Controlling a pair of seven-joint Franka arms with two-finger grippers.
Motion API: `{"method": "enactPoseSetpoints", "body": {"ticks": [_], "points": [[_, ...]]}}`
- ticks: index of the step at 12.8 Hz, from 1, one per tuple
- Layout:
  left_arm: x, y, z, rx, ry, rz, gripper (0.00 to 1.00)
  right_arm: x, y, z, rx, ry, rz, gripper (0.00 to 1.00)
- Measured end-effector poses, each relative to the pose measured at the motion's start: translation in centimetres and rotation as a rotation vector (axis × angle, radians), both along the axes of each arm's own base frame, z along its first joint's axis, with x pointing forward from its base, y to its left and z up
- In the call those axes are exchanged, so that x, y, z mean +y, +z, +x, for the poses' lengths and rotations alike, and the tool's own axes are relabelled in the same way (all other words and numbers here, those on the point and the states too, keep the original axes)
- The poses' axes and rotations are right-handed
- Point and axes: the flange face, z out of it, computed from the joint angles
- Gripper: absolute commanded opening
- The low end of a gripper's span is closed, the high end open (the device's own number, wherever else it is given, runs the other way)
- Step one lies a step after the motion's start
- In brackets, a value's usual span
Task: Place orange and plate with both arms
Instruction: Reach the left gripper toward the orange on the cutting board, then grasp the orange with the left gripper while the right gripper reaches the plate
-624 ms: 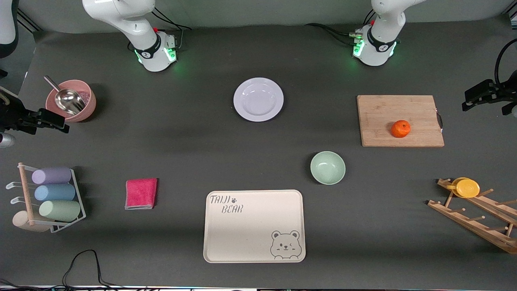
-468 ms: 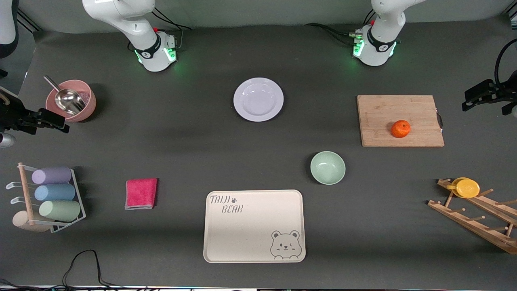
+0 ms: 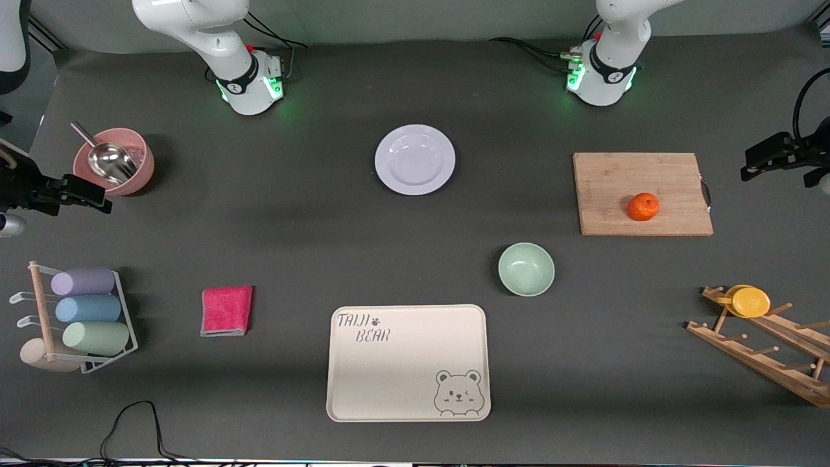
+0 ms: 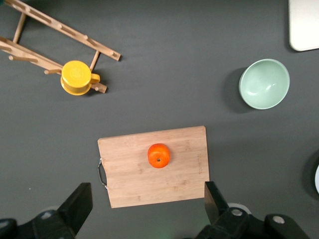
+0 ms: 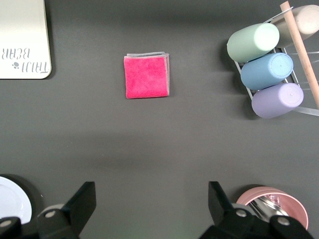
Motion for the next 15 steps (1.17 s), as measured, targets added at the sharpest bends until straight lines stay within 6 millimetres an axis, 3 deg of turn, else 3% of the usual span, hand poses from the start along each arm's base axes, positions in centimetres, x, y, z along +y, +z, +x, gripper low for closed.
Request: {"method": "enactPoseSetpoints", "body": {"ticks": [2,4,6,8,11,15], "points": [[0.8,-4.0,1.5,0.022,0.0,0.007,1.0,0.2,0.0,-0.2,0.004,0.004,0.002,1.0],[1.2,-9.4,2.4,0.035,-0.003,0.003,1.0,0.3,-0.4,-1.2,0.013,0.005,0.009,1.0],[1.0,-15.0,2.2,0.018,-0.01,0.005,1.0,0.7,-0.9,-3.2,0.009,0.008,0.023,1.0],[0.6,-20.3,0.7,-0.003,-0.016,0.009,1.0,2.3,-1.3,-5.7,-0.003,-0.003,0.043,1.0],[0.1,-27.3,-3.1,-0.059,-0.023,0.015,1.0,6.7,-1.7,-9.1,-0.013,-0.024,0.072,1.0],[0.7,-35.0,-9.2,-0.131,-0.004,0.01,1.0,11.8,-1.9,-10.6,-0.015,-0.037,0.087,1.0]]}}
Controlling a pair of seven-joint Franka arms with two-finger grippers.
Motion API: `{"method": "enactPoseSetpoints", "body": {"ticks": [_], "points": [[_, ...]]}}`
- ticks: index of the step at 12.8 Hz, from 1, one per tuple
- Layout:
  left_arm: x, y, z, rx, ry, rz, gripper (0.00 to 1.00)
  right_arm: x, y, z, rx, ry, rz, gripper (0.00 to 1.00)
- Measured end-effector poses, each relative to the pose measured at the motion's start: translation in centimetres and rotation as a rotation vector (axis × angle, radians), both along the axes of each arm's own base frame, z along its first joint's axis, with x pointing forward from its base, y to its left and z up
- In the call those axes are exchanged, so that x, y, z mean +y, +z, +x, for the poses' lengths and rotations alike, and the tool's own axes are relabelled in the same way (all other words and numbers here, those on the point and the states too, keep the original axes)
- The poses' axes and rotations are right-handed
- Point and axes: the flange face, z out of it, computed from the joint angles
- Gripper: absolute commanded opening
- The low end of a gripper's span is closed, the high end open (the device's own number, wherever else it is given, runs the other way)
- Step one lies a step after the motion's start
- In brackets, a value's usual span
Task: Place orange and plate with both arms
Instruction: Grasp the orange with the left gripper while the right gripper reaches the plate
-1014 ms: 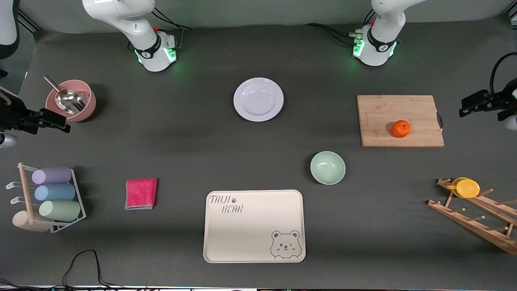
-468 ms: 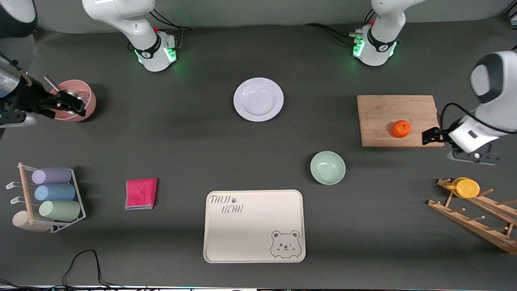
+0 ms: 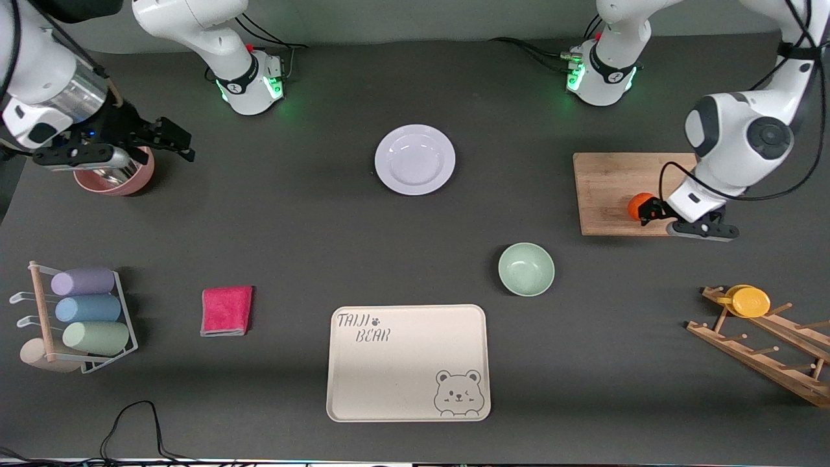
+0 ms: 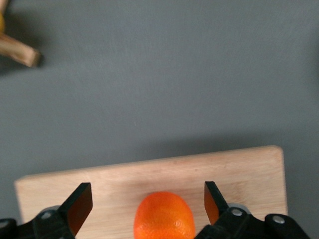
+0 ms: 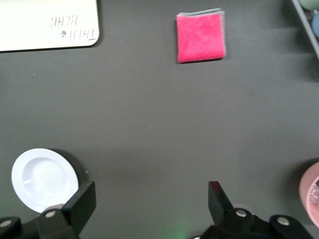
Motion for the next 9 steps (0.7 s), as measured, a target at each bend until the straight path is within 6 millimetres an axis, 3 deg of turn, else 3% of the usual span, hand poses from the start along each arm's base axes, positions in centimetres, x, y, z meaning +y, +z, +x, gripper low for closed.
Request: {"method": "enactPoseSetpoints", "body": {"ticks": [2,4,8,9], "points": [[0.2,-2.4,-2.2,0.001,0.01,-0.009,1.0,1.3,-0.4,-0.3,0.02,-0.013,0.075,1.0],[0.9,-3.7,-3.0,0.016,0.03,-0.019,1.0,1.7,-1.7,-0.7,0.034,-0.04,0.161,1.0],[1.4,-4.7,-3.3,0.037,0.038,-0.029,0.99,2.6,-6.3,-3.3,0.084,-0.12,0.363,1.0],[1.5,-4.8,-3.3,0.04,0.04,-0.031,0.94,3.0,-7.5,-4.0,0.097,-0.118,0.437,1.0]]}}
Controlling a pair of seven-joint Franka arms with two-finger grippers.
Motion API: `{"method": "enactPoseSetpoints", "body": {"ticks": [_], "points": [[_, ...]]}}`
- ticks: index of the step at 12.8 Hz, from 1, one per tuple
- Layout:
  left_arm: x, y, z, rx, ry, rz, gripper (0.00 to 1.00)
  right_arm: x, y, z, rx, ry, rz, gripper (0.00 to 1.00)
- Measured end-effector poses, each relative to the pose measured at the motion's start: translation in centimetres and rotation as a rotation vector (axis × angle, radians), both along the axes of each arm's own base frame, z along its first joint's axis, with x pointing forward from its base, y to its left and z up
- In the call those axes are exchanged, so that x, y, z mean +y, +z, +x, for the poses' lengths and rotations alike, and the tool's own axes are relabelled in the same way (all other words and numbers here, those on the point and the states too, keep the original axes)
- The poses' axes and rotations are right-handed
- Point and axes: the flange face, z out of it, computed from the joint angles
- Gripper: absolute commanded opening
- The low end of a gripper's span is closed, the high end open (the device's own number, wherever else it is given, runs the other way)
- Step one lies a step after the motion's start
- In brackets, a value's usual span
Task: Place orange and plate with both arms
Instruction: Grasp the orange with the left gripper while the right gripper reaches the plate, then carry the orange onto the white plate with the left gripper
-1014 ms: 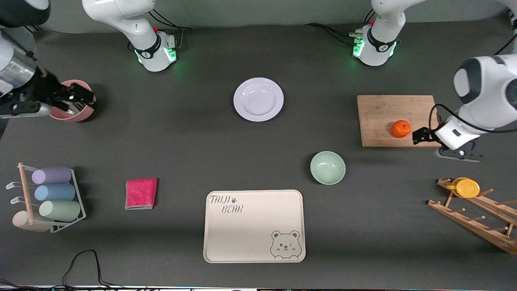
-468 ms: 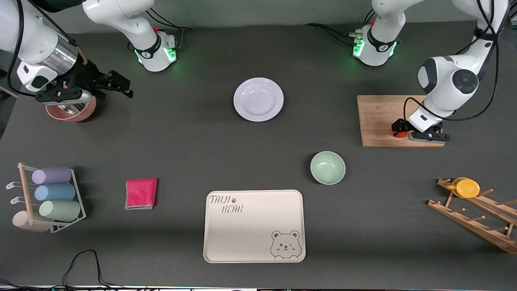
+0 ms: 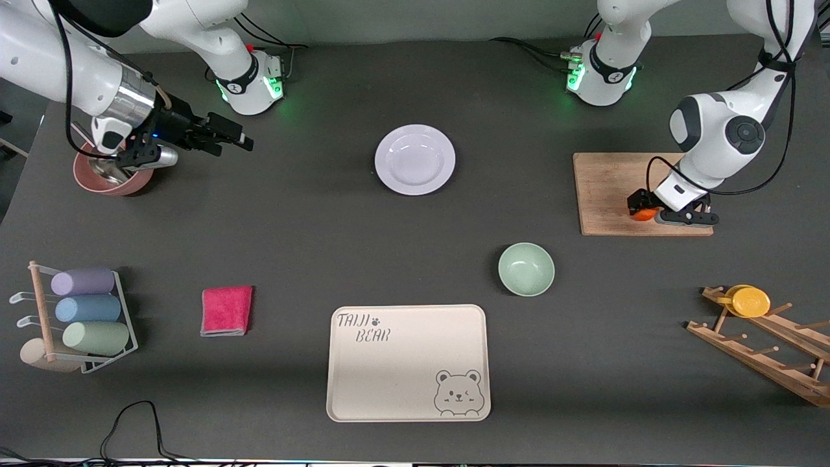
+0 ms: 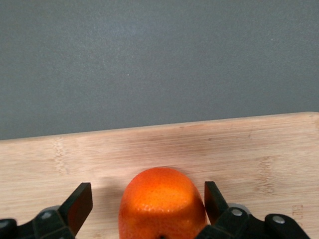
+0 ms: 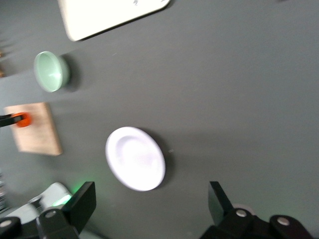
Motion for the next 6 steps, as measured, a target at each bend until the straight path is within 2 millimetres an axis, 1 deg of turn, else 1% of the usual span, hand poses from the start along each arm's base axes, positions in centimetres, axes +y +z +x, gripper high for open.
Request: {"method": "enactPoseSetpoints", "body": {"ticks": [1,2,3,4,6], "points": [[0.0,-0.1,0.0,0.003,0.001,-0.001,0.72,0.3,-1.6,-0.6,0.0,0.009,0.075,1.0],[0.0,-0.2,-0.1,0.005,0.001,-0.002,0.37,0.5,-3.7,-1.2,-0.007,0.015,0.143,1.0],[0.0,-0.3,-0.1,0.006,0.001,-0.003,0.06,0.5,-5.7,-1.8,-0.012,0.014,0.196,1.0],[0.0,-0.3,-0.1,0.007,-0.001,-0.003,0.0,0.5,-7.6,-2.5,-0.019,0.01,0.25,1.0],[0.0,-0.1,-0.1,0.02,-0.011,-0.002,0.0,0.5,-11.4,-4.3,-0.043,0.007,0.368,1.0]]}}
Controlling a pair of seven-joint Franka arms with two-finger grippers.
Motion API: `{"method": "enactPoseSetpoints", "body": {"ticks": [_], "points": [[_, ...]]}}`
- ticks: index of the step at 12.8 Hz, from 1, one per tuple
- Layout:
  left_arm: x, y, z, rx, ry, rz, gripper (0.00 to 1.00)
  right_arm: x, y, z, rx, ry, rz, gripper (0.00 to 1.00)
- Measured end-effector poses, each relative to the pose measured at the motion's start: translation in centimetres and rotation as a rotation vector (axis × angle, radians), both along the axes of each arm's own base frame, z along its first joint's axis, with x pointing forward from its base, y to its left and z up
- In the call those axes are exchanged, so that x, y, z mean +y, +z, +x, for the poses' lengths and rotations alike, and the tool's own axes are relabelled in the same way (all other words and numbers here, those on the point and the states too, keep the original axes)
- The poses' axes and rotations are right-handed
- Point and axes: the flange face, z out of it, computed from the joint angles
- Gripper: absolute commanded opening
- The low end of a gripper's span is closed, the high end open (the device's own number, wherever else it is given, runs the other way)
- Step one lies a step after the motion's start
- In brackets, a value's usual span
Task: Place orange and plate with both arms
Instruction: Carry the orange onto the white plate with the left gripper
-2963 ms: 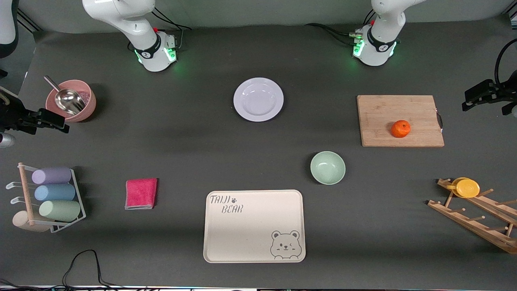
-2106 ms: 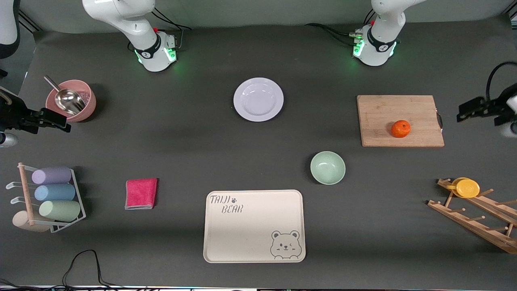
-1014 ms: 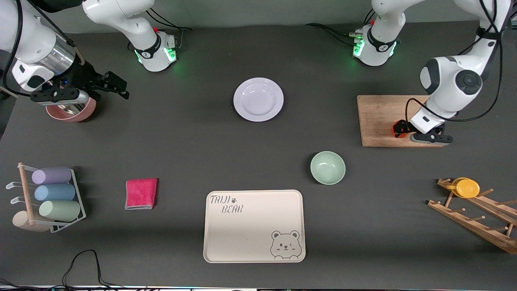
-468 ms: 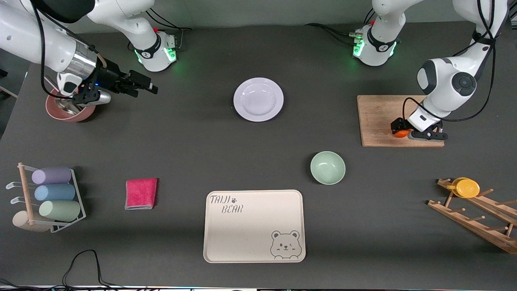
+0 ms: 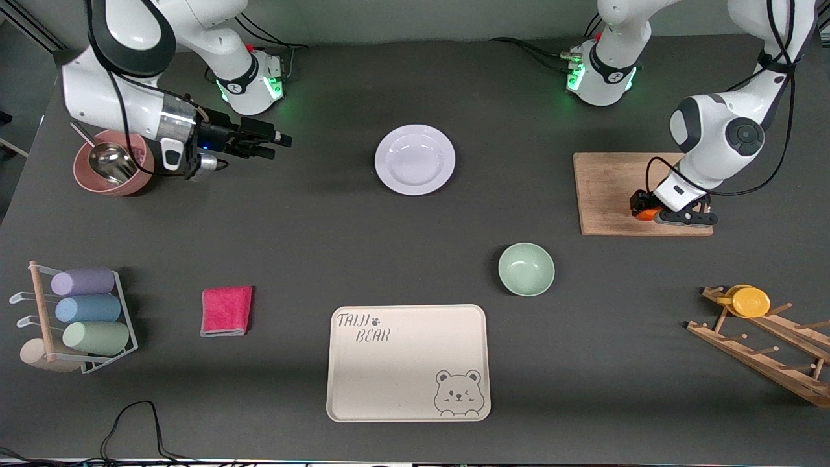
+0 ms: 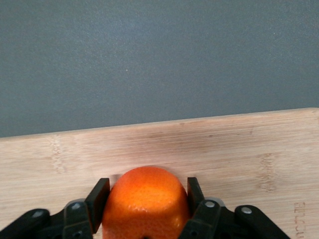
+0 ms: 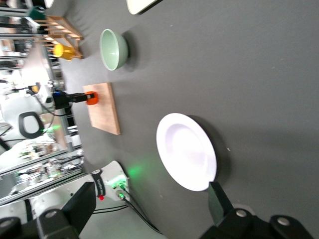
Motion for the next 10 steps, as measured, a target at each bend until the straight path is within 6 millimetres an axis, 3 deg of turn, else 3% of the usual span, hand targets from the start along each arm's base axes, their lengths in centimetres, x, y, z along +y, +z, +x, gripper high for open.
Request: {"method": "enactPoseSetpoints", "body": {"ticks": [3,5,7,10], "points": [[-0.7,1.1,0.6,0.025,-0.038,0.007,0.0,0.0,-5.8,-2.4,-0.071,0.011,0.129,1.0],[-2.5,4.4,2.3,0.063,-0.077,0.022,0.0,0.0,-9.7,-3.5,-0.11,0.005,0.174,1.0],[-6.0,10.4,4.3,0.122,-0.085,-0.01,0.0,-0.2,-13.4,-4.4,-0.149,-0.02,0.2,1.0],[-13.3,22.1,5.5,0.173,-0.133,-0.058,0.0,-0.5,-18.1,-5.8,-0.19,-0.042,0.206,1.0]]}}
